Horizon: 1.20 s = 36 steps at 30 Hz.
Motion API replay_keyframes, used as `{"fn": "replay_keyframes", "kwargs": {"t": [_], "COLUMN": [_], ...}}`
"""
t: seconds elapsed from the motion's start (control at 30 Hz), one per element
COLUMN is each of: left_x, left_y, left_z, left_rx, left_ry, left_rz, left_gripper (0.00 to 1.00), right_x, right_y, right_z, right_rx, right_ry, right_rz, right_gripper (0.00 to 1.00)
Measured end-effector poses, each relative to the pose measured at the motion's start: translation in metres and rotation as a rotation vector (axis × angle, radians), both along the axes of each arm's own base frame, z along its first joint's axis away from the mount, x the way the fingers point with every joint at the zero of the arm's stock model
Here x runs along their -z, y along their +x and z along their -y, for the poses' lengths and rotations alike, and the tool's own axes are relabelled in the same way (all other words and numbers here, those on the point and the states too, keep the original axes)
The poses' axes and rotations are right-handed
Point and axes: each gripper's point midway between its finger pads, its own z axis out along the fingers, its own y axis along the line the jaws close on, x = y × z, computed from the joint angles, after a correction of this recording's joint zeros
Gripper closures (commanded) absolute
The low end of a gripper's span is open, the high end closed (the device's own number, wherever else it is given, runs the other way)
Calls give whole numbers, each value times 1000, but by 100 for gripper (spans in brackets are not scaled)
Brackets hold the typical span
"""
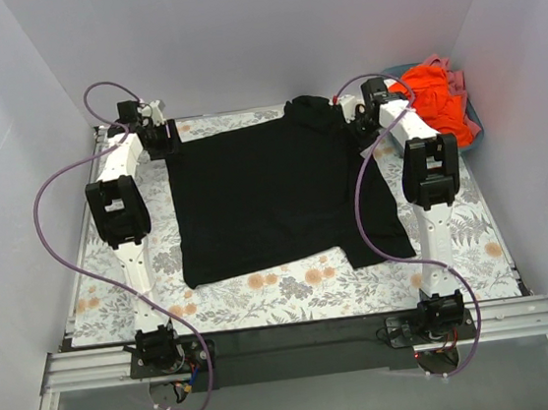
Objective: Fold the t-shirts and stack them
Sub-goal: Flatten the tshirt out
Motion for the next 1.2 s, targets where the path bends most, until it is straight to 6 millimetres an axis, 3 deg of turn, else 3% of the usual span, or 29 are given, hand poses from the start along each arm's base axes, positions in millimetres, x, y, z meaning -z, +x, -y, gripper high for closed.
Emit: {"fn": "replay_keyframes", "kwargs": {"t": [0.13, 0.3, 0.67, 0.8, 0.93, 1.03, 1.07, 1.2], "left_x": [7, 31, 38, 37, 36, 34, 33, 10], "left_y": [1, 3, 15, 15, 16, 17, 17, 17], "left_z": [5, 1, -42, -56, -57, -53, -52, -45], "left_rx": [7, -12, -115, -132, -124, -106, -100, -87], "left_ry": [-2, 27, 202, 214, 217, 194, 181, 111], "left_rz": [-6, -36, -16, -13, -13, -3, -1, 12], "left_gripper": [45, 50, 57, 57, 45, 38, 36, 30], "right_x": [10, 11, 12, 11, 9, 5, 0, -38], "right_y": [0, 5, 7, 3, -11, -21, -22, -17], "right_z": [2, 13, 57, 60, 59, 59, 59, 52], "right_rx": [7, 52, 150, 157, 157, 157, 157, 131], "right_ry": [-12, -81, -225, -210, -204, -193, -180, -126], "right_rz": [-14, 3, 42, 34, 12, -15, -16, 39], "right_gripper": [74, 74, 74, 78, 71, 58, 50, 39]}}
